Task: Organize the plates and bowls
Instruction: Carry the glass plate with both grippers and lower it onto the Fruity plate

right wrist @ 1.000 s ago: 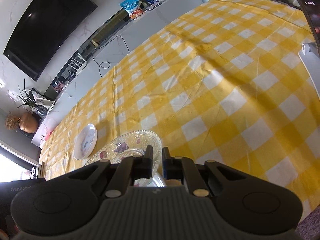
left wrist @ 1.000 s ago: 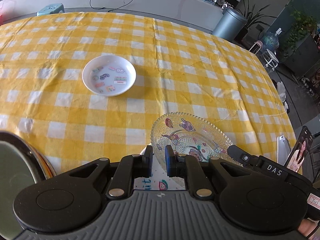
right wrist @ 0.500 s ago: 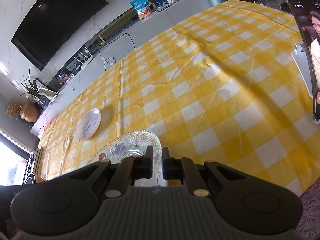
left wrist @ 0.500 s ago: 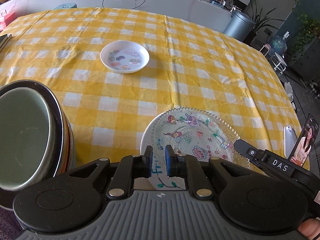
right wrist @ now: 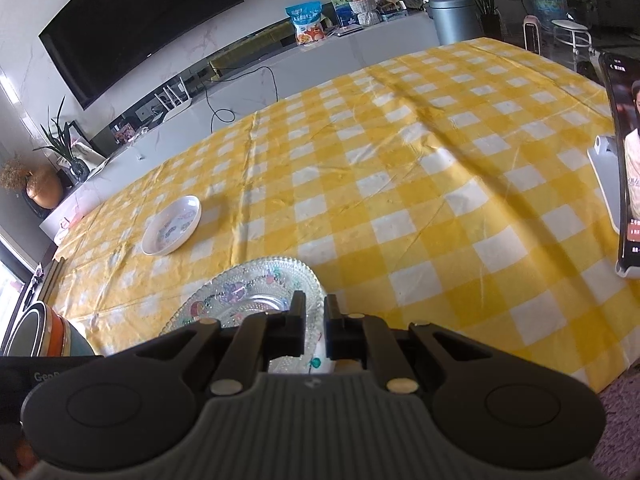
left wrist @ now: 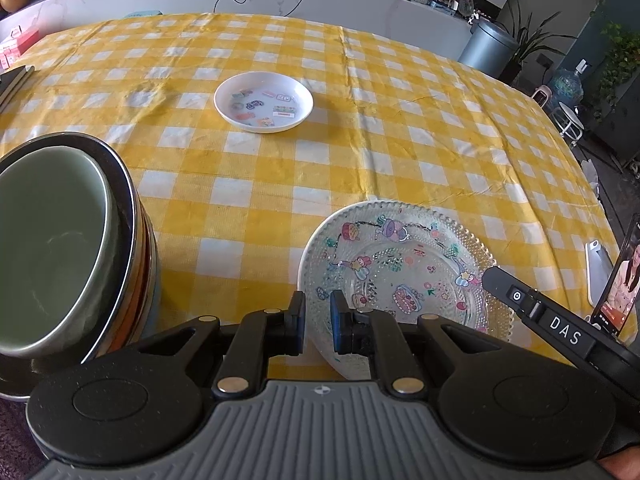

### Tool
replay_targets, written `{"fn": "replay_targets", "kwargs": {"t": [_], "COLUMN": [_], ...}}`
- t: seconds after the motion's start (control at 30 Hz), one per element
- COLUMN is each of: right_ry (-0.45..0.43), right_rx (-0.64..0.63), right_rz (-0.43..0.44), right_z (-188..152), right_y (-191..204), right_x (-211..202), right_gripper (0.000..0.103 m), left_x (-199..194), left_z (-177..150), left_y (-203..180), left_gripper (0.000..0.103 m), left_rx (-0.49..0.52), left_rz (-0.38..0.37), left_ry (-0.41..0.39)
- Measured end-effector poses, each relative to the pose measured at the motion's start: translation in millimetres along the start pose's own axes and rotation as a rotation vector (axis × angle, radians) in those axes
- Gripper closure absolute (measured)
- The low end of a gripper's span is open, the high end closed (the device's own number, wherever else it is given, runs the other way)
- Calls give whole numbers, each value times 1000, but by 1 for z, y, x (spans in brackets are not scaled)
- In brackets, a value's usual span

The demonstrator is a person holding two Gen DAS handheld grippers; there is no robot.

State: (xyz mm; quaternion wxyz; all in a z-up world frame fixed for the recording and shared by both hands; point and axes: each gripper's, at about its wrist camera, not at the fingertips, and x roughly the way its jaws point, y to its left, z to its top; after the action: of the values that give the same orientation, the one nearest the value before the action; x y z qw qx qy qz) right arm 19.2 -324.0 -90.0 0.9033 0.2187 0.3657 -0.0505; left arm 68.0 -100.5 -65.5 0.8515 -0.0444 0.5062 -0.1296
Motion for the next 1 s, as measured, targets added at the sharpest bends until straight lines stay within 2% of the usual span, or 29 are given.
{"fn": "replay_targets", "kwargs": {"t": [1.0], "right_ry": [-35], "right_rx": [-225], "right_rz": [-134], "right_z": [-16], "right_y": [25], "right_x": [12], "right_gripper": [94], "left_x": [4], "left_z": [-8], "left_y": [-10], "left_gripper": [89], "left_rx": [144], "left_rz": [43], "left_ry": [-46]}}
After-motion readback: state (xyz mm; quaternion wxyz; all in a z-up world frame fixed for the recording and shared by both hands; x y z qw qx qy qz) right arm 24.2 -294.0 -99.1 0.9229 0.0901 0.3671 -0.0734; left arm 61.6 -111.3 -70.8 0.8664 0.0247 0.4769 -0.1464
